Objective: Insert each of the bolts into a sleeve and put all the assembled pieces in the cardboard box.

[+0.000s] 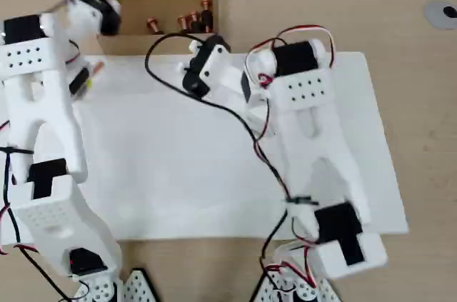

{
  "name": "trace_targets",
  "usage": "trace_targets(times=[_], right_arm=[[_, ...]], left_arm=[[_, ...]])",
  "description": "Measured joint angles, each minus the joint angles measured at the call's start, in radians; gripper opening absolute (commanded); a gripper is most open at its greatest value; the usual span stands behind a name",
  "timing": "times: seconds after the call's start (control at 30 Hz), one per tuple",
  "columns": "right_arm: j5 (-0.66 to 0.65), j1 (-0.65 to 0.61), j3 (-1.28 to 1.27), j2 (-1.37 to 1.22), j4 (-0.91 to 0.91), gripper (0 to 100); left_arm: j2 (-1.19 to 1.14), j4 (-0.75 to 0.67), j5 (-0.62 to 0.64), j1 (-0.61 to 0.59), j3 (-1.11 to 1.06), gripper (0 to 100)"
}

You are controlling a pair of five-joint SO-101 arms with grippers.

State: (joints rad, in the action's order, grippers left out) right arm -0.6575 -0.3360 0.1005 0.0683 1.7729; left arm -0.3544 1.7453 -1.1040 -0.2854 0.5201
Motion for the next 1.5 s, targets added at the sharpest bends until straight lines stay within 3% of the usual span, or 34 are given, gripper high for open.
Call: trace_targets(times=[0.17, 0.27, 0.53, 0.67, 0.77, 0.83, 1.07, 1.23, 1.33, 1.5], right_arm=[[0.0, 0.0, -0.069, 0.089, 0.0, 1.0], [0.0, 0.0, -0.12, 0.137, 0.0, 1.0], [0.0, 0.0, -0.239, 0.235, 0.0, 1.0], [0.003, 0.0, -0.281, 0.278, 0.0, 1.0], [0.003, 0.0, -0.316, 0.311, 0.0, 1.0], [0.003, 0.0, -0.339, 0.331, 0.0, 1.0], [0.017, 0.0, -0.368, 0.361, 0.0, 1.0], [0.031, 0.0, -0.368, 0.361, 0.0, 1.0], [0.031, 0.0, -0.368, 0.361, 0.0, 1.0], [0.031, 0.0, -0.368, 0.361, 0.0, 1.0]], left_arm=[[0.0, 0.0, -0.313, 0.035, -0.201, 6], [-0.005, 0.0, -0.397, 0.055, -0.279, 10], [-0.006, -0.021, -0.416, 0.055, -0.302, 24], [-0.006, -0.069, -0.301, 0.055, -0.302, 28], [-0.006, -0.081, -0.109, 0.055, -0.302, 28], [-0.006, -0.081, 0.094, 0.055, -0.302, 26], [-0.006, -0.009, 1.066, 0.029, -0.33, 13], [0.015, -0.008, 1.591, 0.057, -0.339, 0], [0.075, -0.005, 1.717, 0.069, -0.341, 3], [0.281, -0.005, 1.751, 0.069, -0.377, 5]])
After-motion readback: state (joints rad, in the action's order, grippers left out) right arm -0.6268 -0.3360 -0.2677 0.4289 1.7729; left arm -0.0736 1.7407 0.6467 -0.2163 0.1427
